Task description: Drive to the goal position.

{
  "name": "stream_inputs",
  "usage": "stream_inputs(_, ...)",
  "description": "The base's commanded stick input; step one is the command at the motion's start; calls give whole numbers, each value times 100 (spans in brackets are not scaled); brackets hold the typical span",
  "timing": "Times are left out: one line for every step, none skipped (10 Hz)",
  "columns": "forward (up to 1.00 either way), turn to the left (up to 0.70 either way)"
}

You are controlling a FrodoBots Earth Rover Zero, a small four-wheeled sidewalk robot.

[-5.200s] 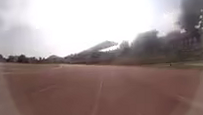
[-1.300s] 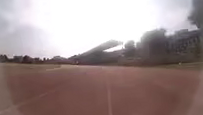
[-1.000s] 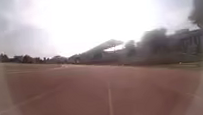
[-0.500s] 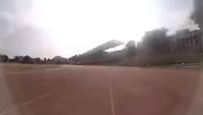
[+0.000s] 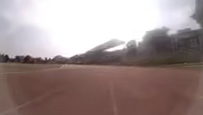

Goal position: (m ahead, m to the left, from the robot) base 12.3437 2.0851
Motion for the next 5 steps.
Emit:
stream_inputs(70,0)
stream_inputs(70,0)
stream_inputs(70,0)
stream_inputs(70,0)
stream_inputs(70,0)
